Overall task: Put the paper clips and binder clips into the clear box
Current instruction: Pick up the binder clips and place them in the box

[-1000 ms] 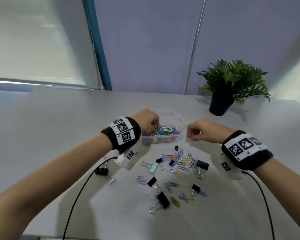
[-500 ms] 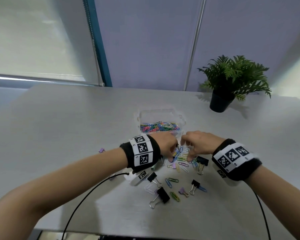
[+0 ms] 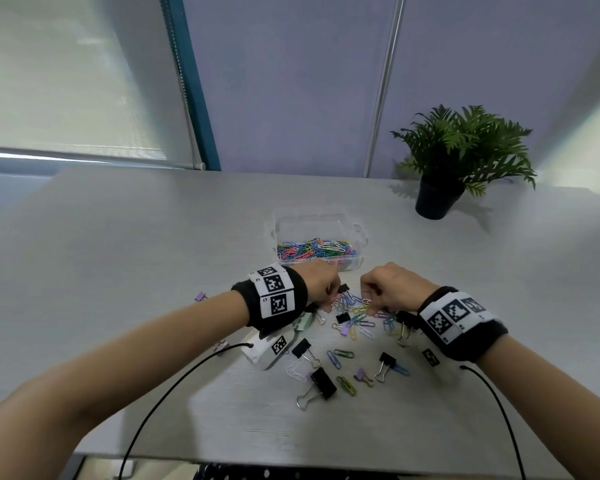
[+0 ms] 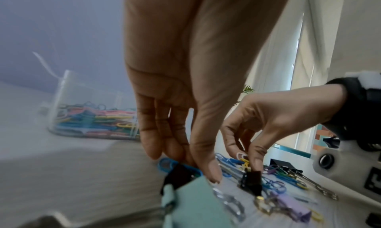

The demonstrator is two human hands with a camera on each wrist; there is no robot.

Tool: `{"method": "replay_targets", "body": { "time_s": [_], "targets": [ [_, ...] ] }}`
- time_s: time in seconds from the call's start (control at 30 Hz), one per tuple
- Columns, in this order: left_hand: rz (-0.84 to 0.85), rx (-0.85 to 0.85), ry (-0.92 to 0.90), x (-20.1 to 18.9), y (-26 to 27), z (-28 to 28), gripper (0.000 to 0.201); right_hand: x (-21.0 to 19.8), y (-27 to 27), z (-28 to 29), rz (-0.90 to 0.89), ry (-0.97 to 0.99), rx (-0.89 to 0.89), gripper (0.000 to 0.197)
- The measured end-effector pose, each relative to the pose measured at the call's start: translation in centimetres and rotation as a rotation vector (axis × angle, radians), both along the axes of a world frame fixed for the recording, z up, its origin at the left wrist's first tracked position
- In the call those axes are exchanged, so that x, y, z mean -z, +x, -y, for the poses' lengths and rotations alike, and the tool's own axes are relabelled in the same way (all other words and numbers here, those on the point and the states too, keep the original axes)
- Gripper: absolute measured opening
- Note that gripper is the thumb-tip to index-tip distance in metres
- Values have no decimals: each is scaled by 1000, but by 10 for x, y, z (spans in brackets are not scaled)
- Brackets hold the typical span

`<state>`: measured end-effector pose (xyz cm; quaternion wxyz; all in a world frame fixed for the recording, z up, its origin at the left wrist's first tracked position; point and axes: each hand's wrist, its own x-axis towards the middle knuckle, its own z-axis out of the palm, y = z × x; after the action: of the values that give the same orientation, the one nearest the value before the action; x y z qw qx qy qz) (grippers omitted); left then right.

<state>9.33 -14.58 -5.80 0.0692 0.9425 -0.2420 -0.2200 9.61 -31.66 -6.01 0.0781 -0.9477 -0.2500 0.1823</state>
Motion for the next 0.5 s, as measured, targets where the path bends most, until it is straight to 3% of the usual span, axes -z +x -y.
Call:
{"method": "replay_targets", "body": {
  "time_s": [0.3,0.5],
  "targets": [
    [-58,-30,-123,-9,4,-13,3,-15,1,11,12,99,27,17],
    [-103,-25,-249,-20,4,-22,16,-23,3,12,-22,148,28,13]
  ]
}}
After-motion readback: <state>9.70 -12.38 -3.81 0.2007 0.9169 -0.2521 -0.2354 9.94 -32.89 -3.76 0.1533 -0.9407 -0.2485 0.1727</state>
